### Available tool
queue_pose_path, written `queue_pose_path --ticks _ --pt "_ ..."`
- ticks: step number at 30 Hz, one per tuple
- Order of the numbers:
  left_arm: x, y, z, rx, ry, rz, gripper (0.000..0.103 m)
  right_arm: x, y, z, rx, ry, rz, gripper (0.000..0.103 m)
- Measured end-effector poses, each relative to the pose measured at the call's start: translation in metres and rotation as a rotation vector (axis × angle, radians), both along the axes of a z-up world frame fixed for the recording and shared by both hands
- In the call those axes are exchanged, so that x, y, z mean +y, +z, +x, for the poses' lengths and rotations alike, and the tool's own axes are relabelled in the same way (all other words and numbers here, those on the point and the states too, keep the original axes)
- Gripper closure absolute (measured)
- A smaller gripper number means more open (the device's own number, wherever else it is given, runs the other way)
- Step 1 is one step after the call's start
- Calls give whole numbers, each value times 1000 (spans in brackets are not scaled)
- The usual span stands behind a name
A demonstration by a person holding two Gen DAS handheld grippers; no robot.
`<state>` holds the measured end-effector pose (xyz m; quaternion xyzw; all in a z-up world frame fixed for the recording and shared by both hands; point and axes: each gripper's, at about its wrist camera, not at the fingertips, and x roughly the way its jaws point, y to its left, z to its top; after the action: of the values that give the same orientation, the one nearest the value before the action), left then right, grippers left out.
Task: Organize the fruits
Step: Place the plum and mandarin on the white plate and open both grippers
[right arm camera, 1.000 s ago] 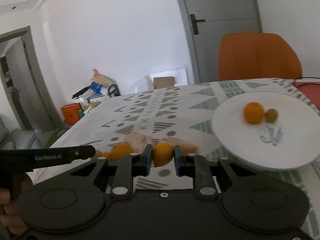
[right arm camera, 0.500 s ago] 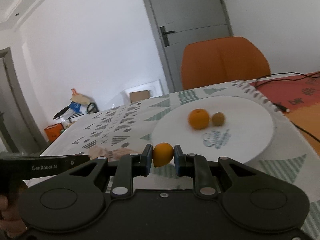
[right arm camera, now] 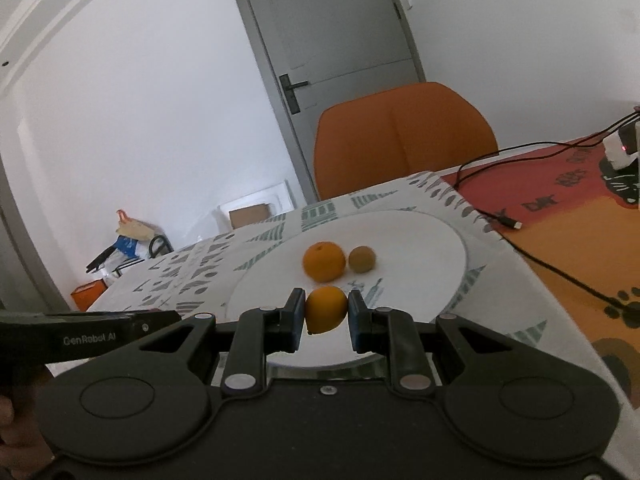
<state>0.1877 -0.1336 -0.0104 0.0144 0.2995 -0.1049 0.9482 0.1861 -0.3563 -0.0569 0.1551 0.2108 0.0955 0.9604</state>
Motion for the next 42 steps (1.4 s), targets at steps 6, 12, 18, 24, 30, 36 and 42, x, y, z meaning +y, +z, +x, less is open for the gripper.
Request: queue_pose_path --ticks 6,12,18,24,30,36,42 --pt "-17 3 7 -12 -23 19 81 -11 0 -4 -12 -15 15 76" --pt "-33 6 14 -23 -52 26 81 -18 0 -6 -9 -18 31 76" --pt "-43 14 17 -49 -75 23 81 -20 0 -7 -4 -21 31 76" --pt "-49 22 22 -62 -89 12 81 -19 0 -7 1 -26 30 75" --pt "-47 26 22 -70 -77 3 77 -18 1 -8 2 -34 27 70" --pt "-29 24 17 -54 -30 4 64 -11 1 -7 5 -36 23 65" --pt "-1 26 9 -74 41 16 37 4 2 -7 3 -17 13 56"
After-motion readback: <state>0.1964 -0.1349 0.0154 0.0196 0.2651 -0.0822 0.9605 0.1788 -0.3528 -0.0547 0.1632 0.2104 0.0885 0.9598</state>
